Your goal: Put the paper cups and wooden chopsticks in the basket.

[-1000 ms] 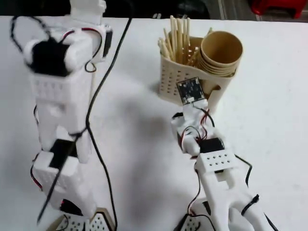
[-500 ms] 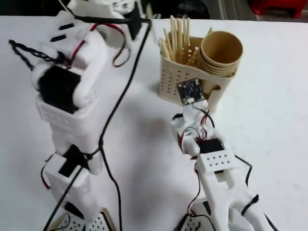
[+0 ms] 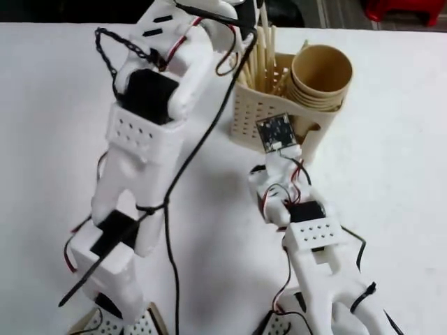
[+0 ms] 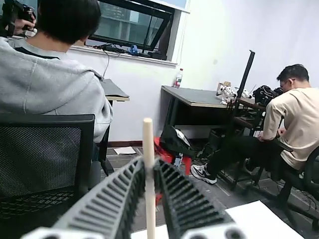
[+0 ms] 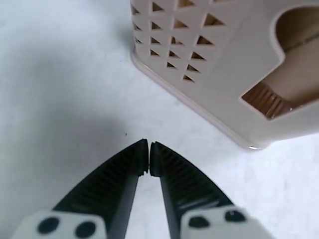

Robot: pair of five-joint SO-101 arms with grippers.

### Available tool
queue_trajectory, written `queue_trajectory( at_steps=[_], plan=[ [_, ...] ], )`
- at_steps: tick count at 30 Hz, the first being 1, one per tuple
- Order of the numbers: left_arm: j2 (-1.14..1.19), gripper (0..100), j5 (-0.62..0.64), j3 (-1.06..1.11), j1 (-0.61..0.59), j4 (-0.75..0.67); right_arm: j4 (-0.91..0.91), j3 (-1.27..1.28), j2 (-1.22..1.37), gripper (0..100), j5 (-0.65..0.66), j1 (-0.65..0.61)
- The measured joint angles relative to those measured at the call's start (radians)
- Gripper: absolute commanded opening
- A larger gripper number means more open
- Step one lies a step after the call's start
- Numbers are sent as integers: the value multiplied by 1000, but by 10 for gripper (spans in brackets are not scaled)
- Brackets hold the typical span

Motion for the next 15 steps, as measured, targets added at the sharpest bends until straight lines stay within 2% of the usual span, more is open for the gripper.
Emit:
queue_trajectory(
  at_steps=[2, 7, 11, 15],
  plan=[
    [2, 165, 0, 11, 0, -11, 0, 0, 0, 18, 0, 0],
    [2, 167, 0, 17, 0, 0, 0, 0, 0, 18, 48, -29],
    [-3, 120, -28, 17, 0, 8, 0, 9, 0, 18, 64, -26],
    [-28, 20, -63, -18, 0, 41, 0, 9, 0, 18, 69, -29]
  ],
)
